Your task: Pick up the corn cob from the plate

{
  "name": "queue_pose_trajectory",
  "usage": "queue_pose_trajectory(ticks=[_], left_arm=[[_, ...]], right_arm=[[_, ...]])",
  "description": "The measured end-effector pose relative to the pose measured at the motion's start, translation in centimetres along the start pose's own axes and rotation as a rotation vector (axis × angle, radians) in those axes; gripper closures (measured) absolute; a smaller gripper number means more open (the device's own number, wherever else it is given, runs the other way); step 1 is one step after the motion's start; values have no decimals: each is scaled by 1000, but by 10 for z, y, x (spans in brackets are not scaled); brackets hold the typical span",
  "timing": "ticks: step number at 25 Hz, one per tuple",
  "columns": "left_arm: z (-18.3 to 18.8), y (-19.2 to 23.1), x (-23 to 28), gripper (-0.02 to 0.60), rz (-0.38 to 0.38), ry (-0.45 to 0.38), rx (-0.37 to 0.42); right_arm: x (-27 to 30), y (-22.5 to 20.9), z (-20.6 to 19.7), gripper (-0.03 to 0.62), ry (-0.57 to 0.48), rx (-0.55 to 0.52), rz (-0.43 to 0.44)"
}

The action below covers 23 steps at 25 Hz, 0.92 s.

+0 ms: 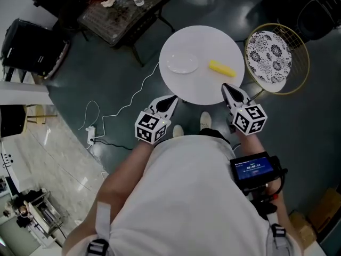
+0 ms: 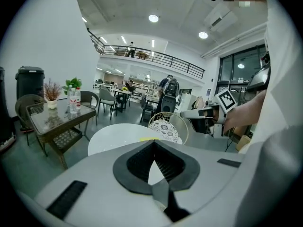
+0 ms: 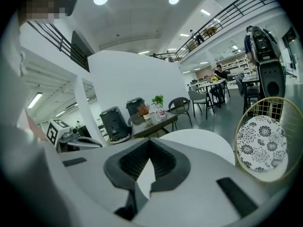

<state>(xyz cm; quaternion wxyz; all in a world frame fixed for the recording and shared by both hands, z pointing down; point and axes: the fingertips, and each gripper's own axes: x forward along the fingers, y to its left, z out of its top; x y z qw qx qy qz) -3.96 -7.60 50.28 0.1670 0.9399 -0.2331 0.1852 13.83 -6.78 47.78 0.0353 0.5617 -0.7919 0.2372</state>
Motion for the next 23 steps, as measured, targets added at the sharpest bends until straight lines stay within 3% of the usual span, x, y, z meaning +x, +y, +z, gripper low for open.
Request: queue_pose_trajectory(ticks=[7, 14, 23], left_arm=[[-5, 4, -5, 574, -62, 13, -3], [3, 8, 20, 574, -94, 19, 19], [6, 6, 15, 574, -131, 25, 30]], right_arm=[[-17, 24, -15, 586, -13, 38, -45], [-15, 5, -12, 585, -32, 46, -68], [-20, 17, -6, 585, -44, 44, -93]])
